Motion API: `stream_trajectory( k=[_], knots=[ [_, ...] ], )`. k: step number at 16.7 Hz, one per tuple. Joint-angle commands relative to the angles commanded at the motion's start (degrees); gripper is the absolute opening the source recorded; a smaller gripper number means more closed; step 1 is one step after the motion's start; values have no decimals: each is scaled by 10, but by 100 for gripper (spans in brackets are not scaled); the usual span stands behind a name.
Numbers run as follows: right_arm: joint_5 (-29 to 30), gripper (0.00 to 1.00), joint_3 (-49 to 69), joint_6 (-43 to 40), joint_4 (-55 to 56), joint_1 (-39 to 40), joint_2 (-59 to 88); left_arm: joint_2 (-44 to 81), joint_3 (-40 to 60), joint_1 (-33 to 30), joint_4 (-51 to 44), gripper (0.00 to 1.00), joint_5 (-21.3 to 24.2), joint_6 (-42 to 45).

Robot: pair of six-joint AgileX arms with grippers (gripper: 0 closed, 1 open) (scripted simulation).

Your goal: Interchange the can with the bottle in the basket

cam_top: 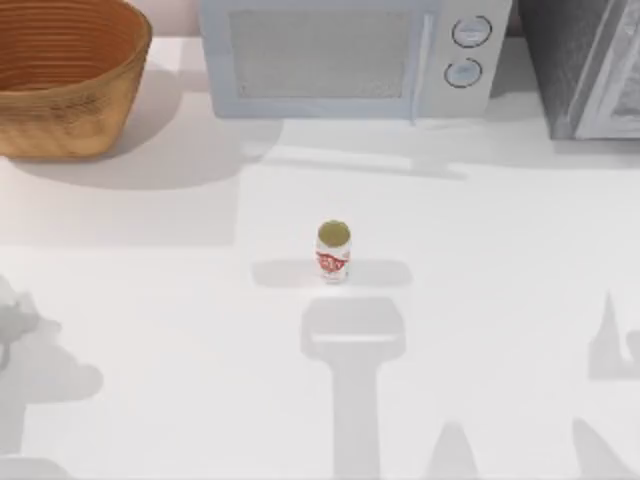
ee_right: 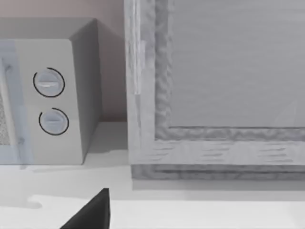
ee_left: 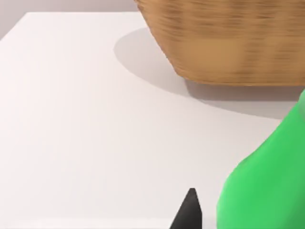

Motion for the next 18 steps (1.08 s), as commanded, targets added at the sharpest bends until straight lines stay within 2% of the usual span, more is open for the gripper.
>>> stream_trajectory(
  k=[4,7,12,18],
  knots=[
    [0,100,0,0,0,0,0,-32,49,0,-29,0,-28,-2],
    [0,100,0,0,0,0,0,-71,124,-6,-105,0,-65,-5],
    [0,100,0,0,0,0,0,-149,297,-42,-341,0,-138,-17],
    [0,100,0,0,0,0,0,-195,505,-141,-656,0,-200,-36]
  ],
)
